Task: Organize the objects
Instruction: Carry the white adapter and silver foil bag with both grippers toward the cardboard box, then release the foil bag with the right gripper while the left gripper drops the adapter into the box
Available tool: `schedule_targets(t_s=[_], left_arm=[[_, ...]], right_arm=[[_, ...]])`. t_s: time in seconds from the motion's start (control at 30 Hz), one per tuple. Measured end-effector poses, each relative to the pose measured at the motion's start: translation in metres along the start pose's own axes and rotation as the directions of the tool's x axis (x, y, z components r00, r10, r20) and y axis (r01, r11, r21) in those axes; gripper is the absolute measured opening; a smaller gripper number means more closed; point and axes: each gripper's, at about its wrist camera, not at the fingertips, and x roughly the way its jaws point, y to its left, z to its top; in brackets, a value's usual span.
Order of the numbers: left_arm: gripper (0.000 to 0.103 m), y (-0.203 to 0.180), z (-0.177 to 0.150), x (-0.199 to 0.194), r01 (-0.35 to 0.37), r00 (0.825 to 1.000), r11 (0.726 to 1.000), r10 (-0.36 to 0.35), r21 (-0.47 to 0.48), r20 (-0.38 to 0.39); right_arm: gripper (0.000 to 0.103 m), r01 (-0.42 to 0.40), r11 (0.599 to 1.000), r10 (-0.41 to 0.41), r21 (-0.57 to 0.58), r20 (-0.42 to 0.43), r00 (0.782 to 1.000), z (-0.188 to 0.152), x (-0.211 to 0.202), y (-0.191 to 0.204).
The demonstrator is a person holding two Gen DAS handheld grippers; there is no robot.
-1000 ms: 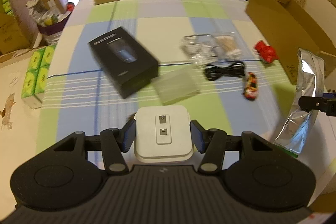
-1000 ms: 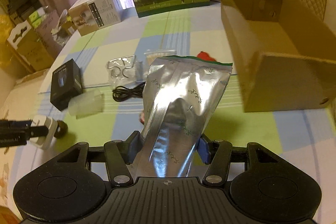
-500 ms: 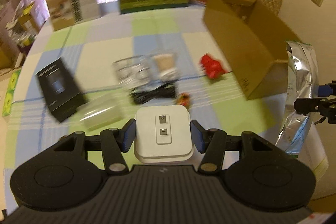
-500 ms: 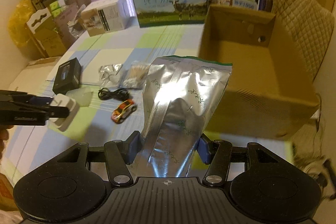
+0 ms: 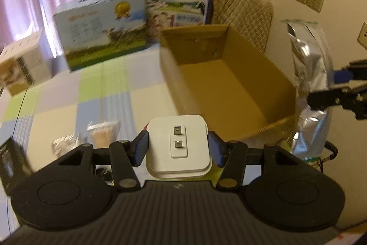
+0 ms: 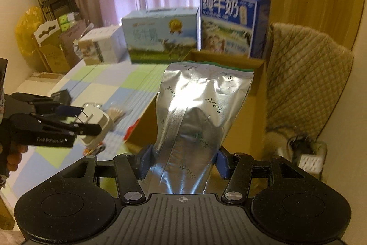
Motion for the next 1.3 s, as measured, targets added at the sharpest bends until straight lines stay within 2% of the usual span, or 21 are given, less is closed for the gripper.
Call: schedule_targets(t_s=[0.3, 0.57, 0.9, 1.07, 1.17, 1.3], left_arm=[[0.052, -0.032, 0.041, 0.031, -0.006, 1.0, 0.999, 0.004, 0.049, 0.029], [0.052, -0.039, 0.052, 0.064, -0.022, 1.0, 0.998, 0.023, 0.059, -0.013], [0.051, -0.047, 0.062, 0.095, -0.032, 0.998, 0.995, 0.037, 0.094, -0.045], [0.051, -0.052, 0.067, 0.102, -0.021, 0.998, 0.994, 0.026, 0.105, -0.051], [0.052, -0.056, 0.068, 0.104, -0.012, 0.998, 0.993, 0.018, 0.114, -0.055], [0.052, -0.06, 0.068, 0.105, 0.003, 0.998, 0.992, 0.005, 0.126, -0.057]], right_arm=[[0.053, 0.031, 0.999, -0.029, -0.042, 0.046, 0.999, 0.036, 0.02, -0.044], [0.053, 0.041, 0.991, -0.05, -0.128, -0.07, 0.996, 0.03, 0.08, -0.058], [0.053, -0.006, 0.978, -0.041, -0.211, -0.217, 0.975, 0.004, 0.132, -0.07], [0.055, -0.03, 0.975, -0.026, -0.219, -0.248, 0.968, 0.002, 0.143, -0.073], [0.063, -0.021, 0.972, -0.036, -0.234, -0.237, 0.971, 0.001, 0.144, -0.071], [0.065, -0.036, 0.979, -0.008, -0.199, -0.214, 0.977, 0.007, 0.139, -0.074]])
